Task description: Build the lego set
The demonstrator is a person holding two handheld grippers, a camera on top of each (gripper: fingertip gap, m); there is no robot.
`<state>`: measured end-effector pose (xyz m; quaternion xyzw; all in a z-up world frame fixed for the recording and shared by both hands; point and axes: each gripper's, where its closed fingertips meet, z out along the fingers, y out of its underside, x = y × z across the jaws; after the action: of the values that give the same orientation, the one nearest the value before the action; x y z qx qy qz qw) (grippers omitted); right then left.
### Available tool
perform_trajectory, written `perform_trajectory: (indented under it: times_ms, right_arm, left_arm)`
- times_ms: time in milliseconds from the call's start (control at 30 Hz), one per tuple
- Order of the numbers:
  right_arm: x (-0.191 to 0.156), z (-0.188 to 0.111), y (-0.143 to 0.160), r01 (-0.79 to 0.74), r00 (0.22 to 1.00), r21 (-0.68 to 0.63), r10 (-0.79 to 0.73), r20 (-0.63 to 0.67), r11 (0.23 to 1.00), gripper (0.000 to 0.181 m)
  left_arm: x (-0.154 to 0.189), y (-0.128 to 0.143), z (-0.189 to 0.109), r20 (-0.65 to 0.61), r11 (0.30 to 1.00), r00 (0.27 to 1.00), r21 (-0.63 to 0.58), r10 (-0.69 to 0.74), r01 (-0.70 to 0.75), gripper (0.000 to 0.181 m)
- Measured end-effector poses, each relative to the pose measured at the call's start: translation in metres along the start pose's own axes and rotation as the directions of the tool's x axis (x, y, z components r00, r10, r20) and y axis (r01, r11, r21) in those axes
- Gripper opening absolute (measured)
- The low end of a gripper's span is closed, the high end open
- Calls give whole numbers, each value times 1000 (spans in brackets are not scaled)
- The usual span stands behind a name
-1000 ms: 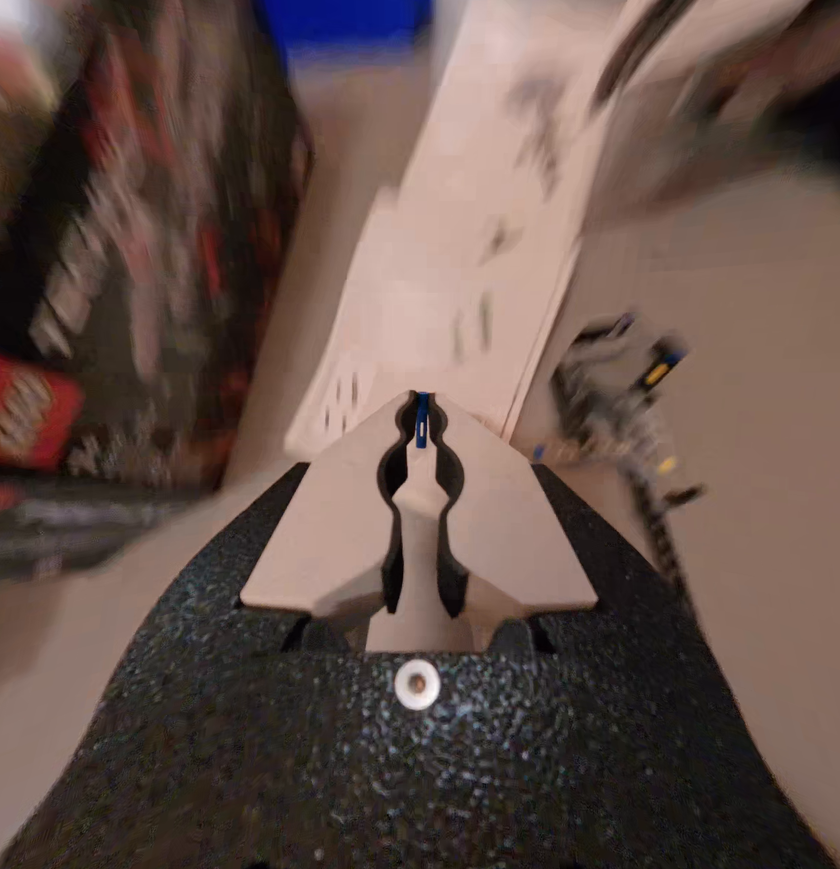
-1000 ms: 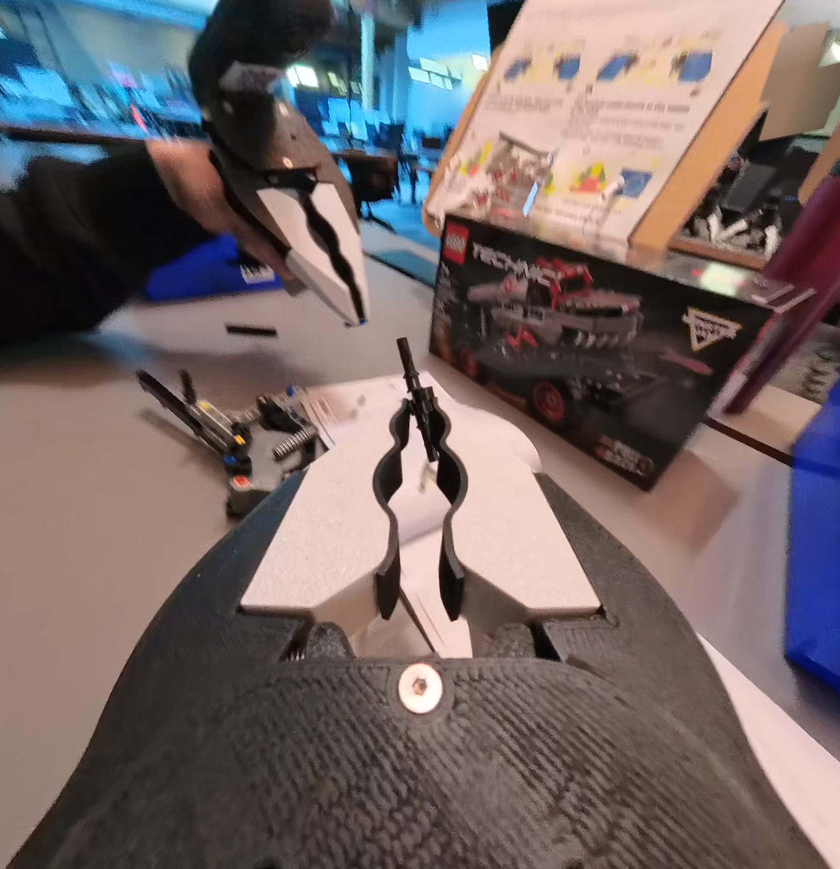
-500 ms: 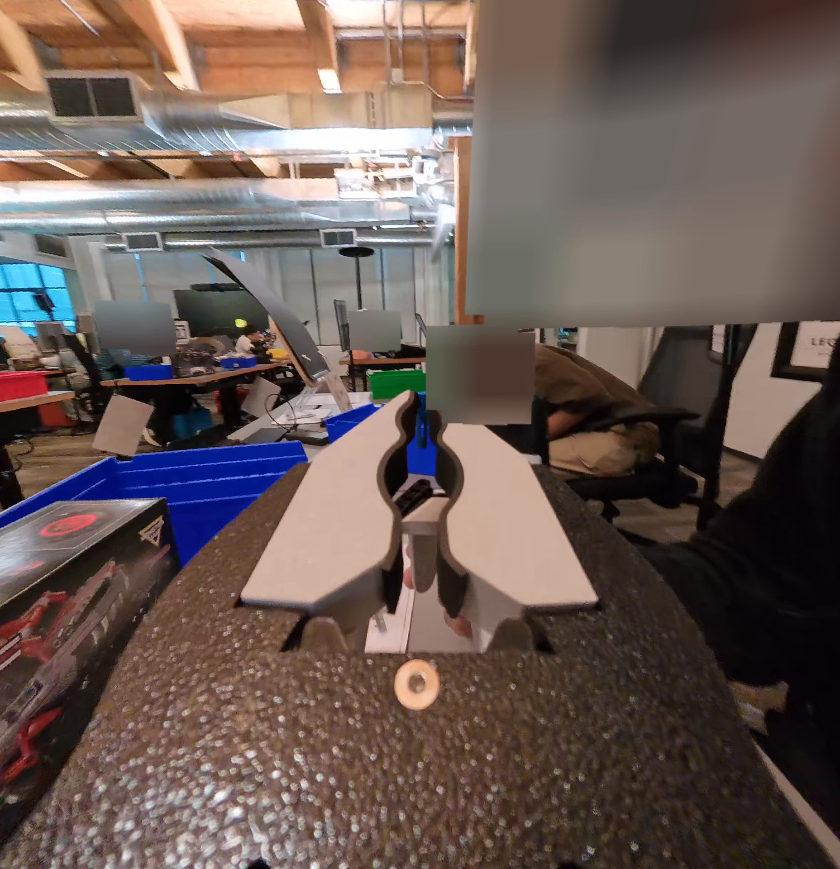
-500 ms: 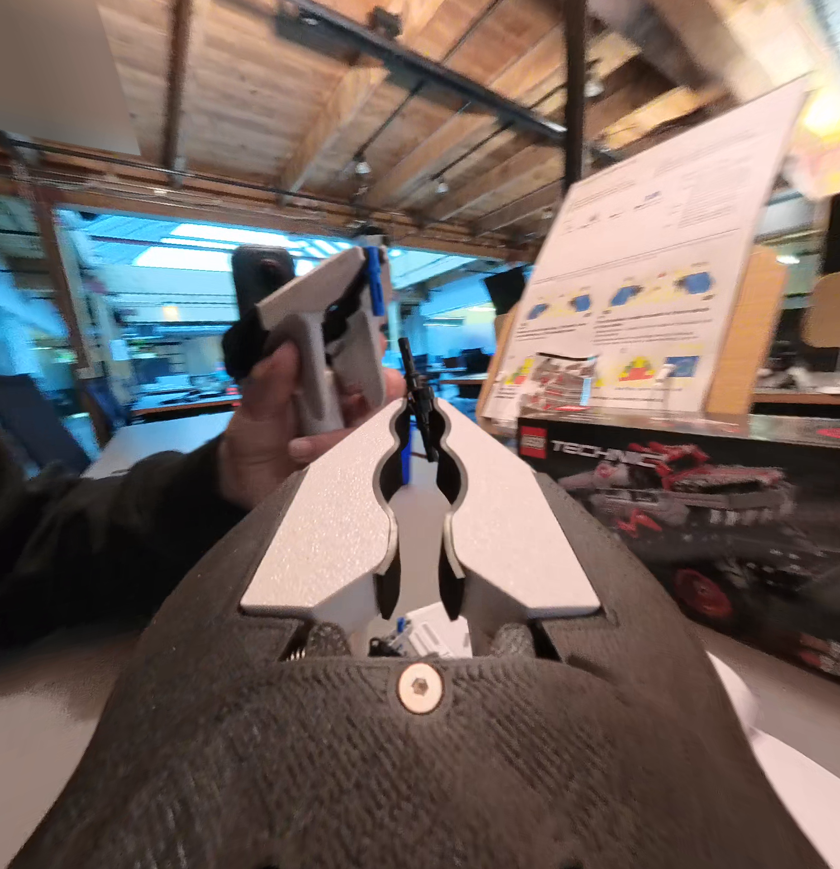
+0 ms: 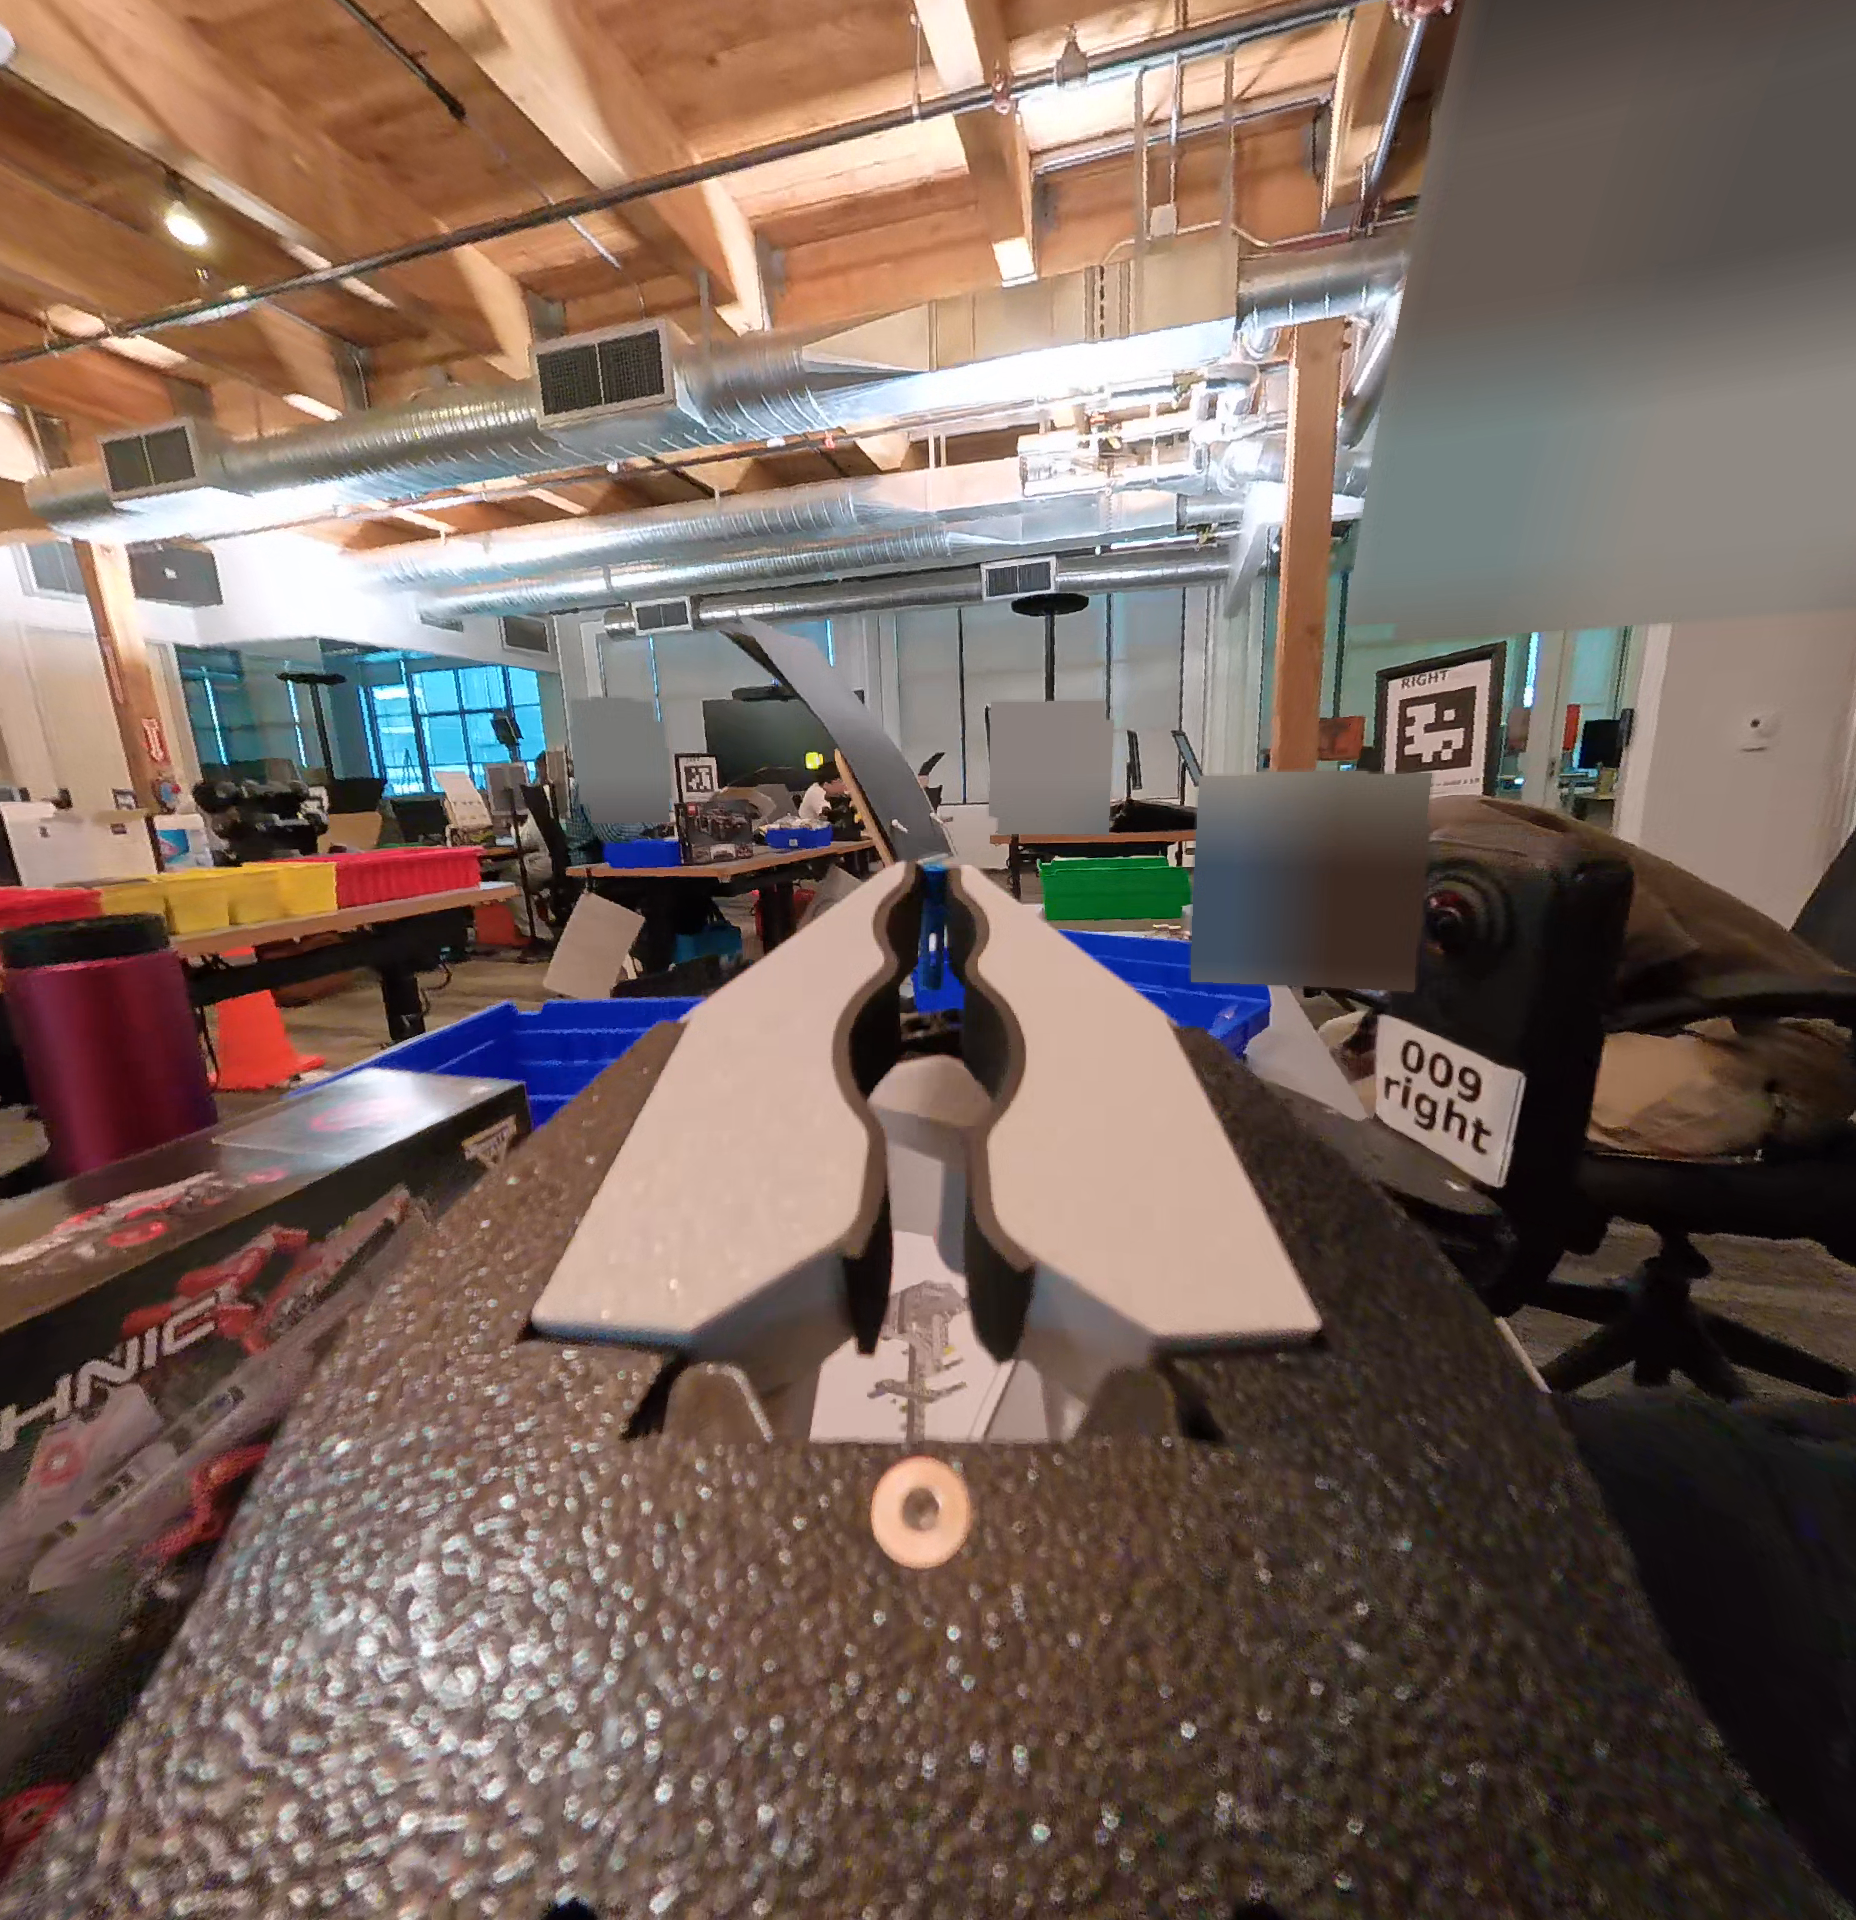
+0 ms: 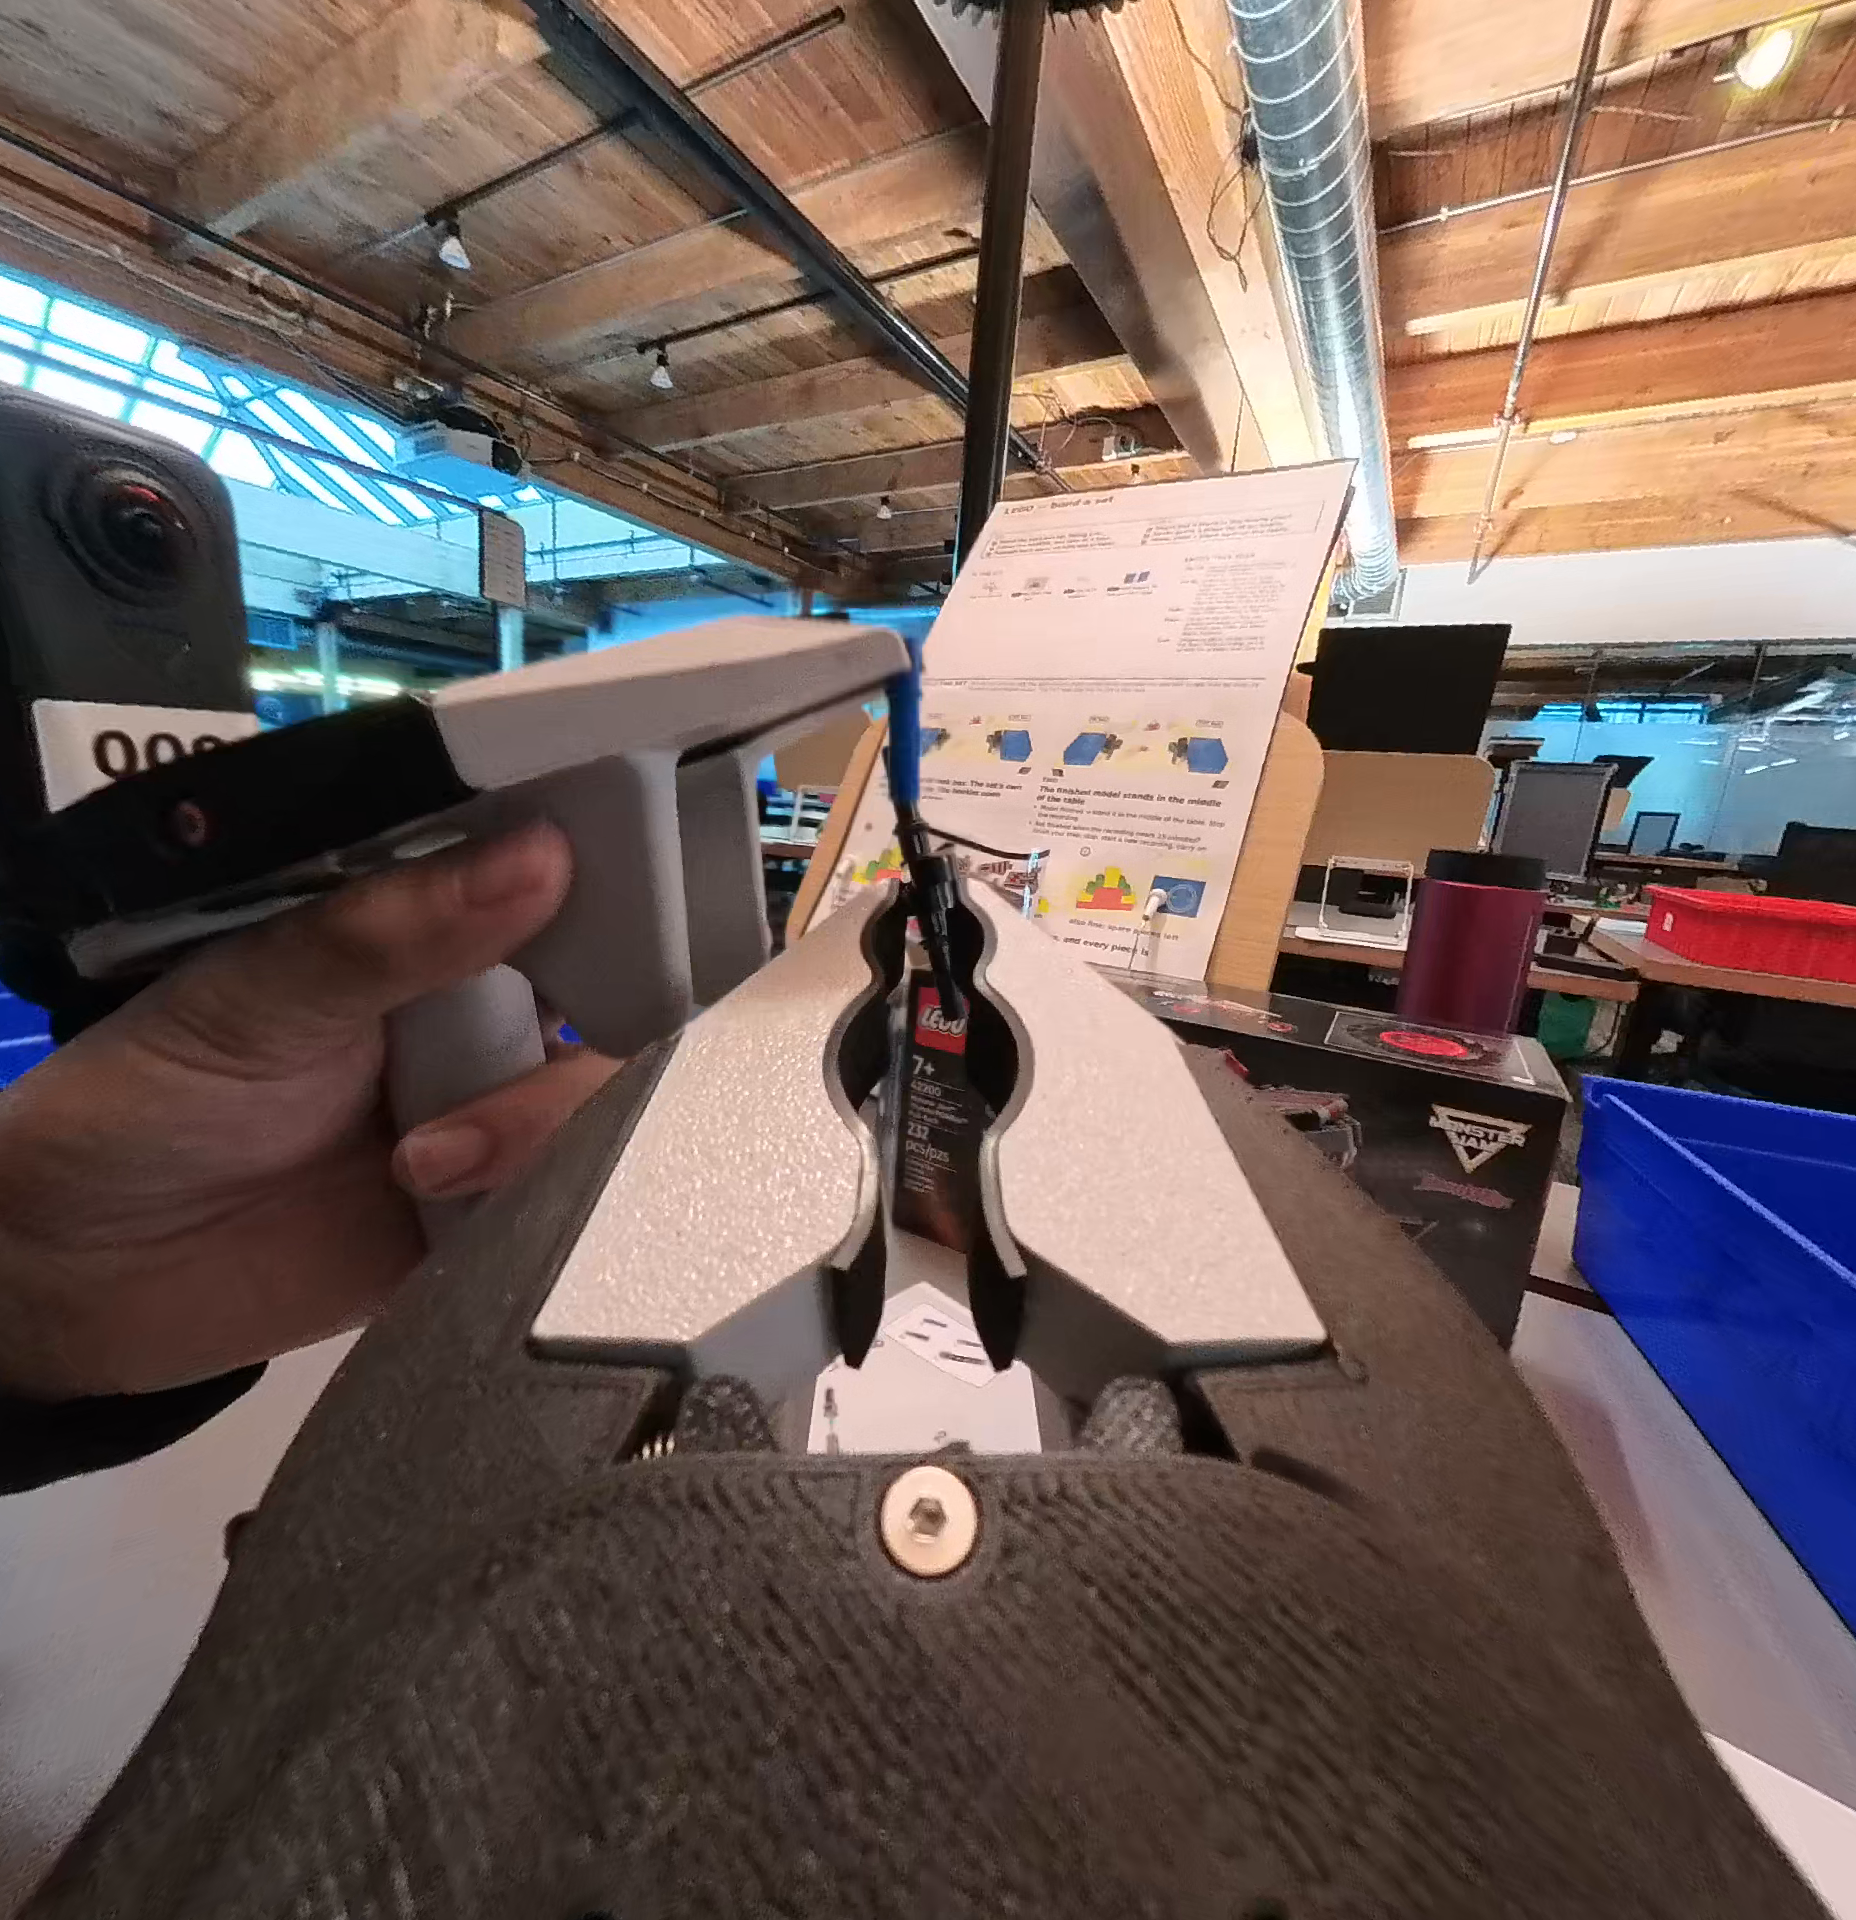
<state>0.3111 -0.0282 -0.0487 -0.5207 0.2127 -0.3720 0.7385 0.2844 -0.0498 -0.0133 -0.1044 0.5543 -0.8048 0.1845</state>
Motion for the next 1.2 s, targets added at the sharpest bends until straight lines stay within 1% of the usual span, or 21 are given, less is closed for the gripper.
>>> perform_trajectory:
  times_ms: [133,267,667,933,1133,1200]
  right_arm:
    - [0,0,-1,28,1000,-5,-28,0,1000,6]
    - [0,1,-1,17,1000,-14,-17,3,1000,6]
    - [-1,2,2,17,1000,-44,-16,21,999,6]
    - [-3,3,1,-114,989,-53,118,91,992,6]
    - [-6,4,0,-121,983,-73,129,127,990,6]
    - [-5,4,1,-91,987,-81,101,125,993,6]
  left_arm:
    - [-6,7,0,-1,995,995,5,-95,95,2]
    - [-7,8,0,-12,991,991,7,-130,130,2]
    - [-4,14,1,-26,996,995,-13,-92,92,2]
    - [-4,12,-1,-86,994,991,-18,-105,104,2]
    - [-3,11,-3,-140,996,988,-54,-71,65,2]
    - [-3,12,-4,-142,997,990,-73,-24,14,2]
